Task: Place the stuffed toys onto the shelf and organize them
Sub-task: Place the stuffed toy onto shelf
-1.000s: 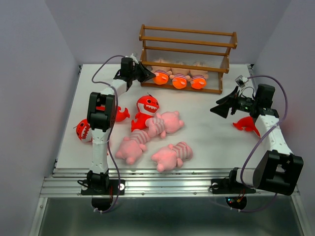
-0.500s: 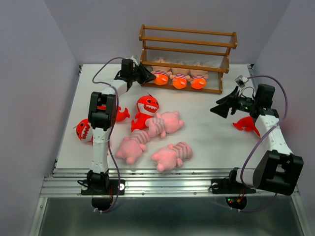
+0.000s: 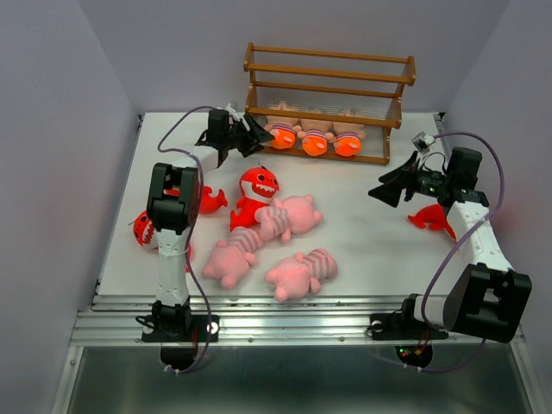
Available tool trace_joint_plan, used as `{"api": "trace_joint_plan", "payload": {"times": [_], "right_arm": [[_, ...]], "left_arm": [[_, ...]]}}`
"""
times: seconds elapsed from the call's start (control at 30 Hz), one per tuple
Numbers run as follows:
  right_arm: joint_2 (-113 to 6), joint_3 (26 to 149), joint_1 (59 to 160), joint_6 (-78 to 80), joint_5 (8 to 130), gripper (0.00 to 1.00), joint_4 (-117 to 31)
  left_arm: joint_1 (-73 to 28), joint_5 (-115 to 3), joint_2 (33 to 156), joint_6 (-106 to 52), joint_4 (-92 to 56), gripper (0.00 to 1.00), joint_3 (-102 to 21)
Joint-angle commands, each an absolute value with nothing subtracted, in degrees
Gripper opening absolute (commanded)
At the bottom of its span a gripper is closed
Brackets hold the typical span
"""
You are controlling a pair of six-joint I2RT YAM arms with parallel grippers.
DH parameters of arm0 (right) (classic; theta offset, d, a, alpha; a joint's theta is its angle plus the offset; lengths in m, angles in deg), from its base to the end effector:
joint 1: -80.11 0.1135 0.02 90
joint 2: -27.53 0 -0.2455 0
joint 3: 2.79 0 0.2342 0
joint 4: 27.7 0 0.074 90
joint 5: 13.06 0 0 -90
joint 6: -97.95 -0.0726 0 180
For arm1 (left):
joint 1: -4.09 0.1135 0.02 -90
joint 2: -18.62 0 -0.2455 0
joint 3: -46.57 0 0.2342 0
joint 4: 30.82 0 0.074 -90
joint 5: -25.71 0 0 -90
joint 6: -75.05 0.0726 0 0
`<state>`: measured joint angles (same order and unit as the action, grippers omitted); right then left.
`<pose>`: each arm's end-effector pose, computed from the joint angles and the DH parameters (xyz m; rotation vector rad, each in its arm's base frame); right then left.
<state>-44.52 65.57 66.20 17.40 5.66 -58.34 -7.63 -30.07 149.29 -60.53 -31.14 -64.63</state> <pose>0.2674 0.0046 0.2771 -0.5961 1.7810 1.0455 0.5081 -0.1471 0.1777 -0.1632 2.0378 -1.2206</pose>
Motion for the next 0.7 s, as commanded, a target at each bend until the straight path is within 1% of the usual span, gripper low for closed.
{"api": "trace_joint_plan", "payload": {"times": [0.0, 0.2, 0.3, 0.5, 0.6, 0.67], "right_arm": [[-44.1, 65.6, 66.0, 18.6, 5.7, 1.0, -56.0], [-43.3, 65.5, 66.0, 19.2, 7.2, 1.0, -55.9], [-43.1, 65.4, 66.0, 19.7, 7.9, 1.0, -56.1], [-41.8, 65.5, 65.4, 21.9, 12.6, 1.0, -56.9], [-40.2, 64.9, 65.4, 24.4, 15.5, 1.0, -57.1], [-39.4, 64.1, 65.4, 27.4, 14.7, 1.0, -57.2]], "left_arm": [[-7.2, -27.6, 139.5, -59.0, -36.4, 0.74, -61.8], [-7.0, -24.2, 131.5, -54.8, -36.5, 0.74, -54.9], [-6.9, -23.5, 127.2, -49.4, -34.0, 0.74, -51.0], [-6.9, -23.2, 110.5, -34.6, -30.2, 0.74, -40.5], [-6.9, -26.2, 97.5, -26.2, -29.2, 0.75, -33.4], [-6.8, -27.6, 91.9, -22.7, -30.0, 0.76, -26.6]]}}
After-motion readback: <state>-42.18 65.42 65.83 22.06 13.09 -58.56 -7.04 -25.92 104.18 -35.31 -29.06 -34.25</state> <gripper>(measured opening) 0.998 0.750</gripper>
